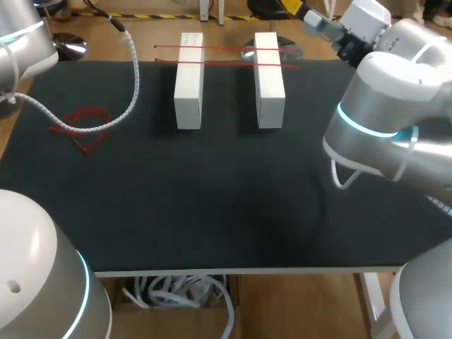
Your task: Grab the tape and strap the tape.
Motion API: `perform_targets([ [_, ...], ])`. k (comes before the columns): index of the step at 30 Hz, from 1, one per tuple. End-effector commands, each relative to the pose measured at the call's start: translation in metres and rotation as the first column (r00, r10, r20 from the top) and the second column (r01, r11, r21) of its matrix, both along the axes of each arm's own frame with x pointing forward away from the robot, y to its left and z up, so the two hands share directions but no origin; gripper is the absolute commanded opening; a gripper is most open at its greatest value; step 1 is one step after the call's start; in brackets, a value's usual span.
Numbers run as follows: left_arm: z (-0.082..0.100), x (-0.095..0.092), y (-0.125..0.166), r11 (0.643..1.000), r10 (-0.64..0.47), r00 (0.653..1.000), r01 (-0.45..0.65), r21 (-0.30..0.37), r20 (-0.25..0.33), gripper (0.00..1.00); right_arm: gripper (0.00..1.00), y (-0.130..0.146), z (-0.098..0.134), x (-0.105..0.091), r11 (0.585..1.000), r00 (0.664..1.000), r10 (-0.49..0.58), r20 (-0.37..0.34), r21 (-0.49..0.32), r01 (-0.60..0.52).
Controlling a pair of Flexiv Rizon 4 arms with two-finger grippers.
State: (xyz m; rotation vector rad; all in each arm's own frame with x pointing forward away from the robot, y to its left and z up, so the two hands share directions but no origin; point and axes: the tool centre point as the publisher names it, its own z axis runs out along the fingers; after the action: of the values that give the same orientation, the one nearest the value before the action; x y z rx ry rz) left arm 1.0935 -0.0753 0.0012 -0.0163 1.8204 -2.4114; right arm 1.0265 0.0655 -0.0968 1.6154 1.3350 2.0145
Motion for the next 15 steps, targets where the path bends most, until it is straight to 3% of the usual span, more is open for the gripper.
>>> perform_targets([
  [1, -0.0006, 0.0010, 0.0003, 1.000, -0.003, 1.000, 0.003, 0.000, 0.001, 0.00, 1.00, 0.0109, -0.0012, 0.0035, 0.882, 0.903, -0.377, 0.205, 0.378, 0.282],
  [3, -0.0006, 0.0010, 0.0003, 1.000, -0.003, 1.000, 0.003, 0.000, 0.001, 0.00, 1.00, 0.0151, 0.0010, 0.0038, 0.899, 0.906, -0.346, 0.243, 0.363, 0.245],
  [4, -0.0006, 0.0010, 0.0003, 1.000, -0.003, 1.000, 0.003, 0.000, 0.001, 0.00, 1.00, 0.0149, 0.0018, 0.0045, 0.957, 0.929, -0.250, 0.273, 0.213, 0.195],
  [15, -0.0006, 0.0010, 0.0003, 1.000, -0.003, 1.000, 0.003, 0.000, 0.001, 0.00, 1.00, 0.0149, 0.0018, 0.0045, 0.957, 0.929, -0.250, 0.273, 0.213, 0.195],
])
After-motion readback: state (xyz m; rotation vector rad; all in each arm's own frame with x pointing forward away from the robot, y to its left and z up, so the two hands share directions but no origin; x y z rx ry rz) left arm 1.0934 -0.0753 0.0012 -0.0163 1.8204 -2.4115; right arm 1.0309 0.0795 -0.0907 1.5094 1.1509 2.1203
